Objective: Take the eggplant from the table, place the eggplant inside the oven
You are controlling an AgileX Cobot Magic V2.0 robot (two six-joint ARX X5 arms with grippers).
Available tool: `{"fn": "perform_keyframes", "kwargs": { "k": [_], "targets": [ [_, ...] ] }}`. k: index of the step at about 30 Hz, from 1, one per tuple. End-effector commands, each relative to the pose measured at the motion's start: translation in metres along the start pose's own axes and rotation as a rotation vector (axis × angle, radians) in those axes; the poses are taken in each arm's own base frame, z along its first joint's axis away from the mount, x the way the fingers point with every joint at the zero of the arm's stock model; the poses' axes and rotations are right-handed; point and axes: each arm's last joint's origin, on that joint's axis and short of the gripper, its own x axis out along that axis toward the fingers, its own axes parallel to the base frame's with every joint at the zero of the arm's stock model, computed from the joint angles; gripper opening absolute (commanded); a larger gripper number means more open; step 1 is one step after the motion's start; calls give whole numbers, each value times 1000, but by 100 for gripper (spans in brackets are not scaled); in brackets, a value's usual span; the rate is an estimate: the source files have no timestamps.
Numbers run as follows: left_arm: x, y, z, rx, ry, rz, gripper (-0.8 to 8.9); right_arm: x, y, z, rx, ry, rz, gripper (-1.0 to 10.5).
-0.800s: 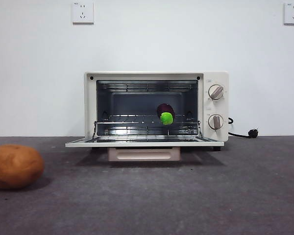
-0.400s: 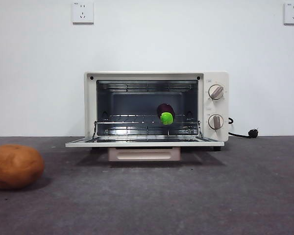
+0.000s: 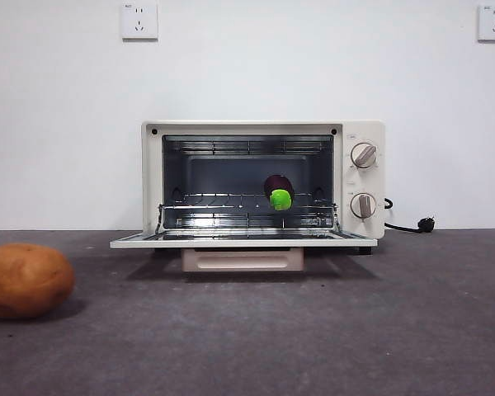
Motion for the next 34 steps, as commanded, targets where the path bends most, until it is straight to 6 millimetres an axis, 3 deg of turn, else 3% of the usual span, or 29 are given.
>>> {"fn": "perform_keyframes", "kwargs": {
  "k": [1,8,14,21,27,34],
  "targets": [
    [25,13,-11,-69,44,-40,-5,-10,1,-2,-17,-12,1,-11],
    [100,48,-65,-247,149,-194,-5,-32,3,-9,-23,-39,-6,-11],
    [148,56,-125,-331,213,-285,-5,-38,3,-15,-19,-2,-8,-11],
    [189,48,-196,-417,258,-332,-6,-38,3,-19,-14,36,-9,-11],
    [222,40,-239,-483,310,-424,-6,-38,3,-24,-8,86,-11,-11],
    [266,29,-275,-535,423,-510,-6,-40,2,-30,16,143,-15,-11]
  ]
}}
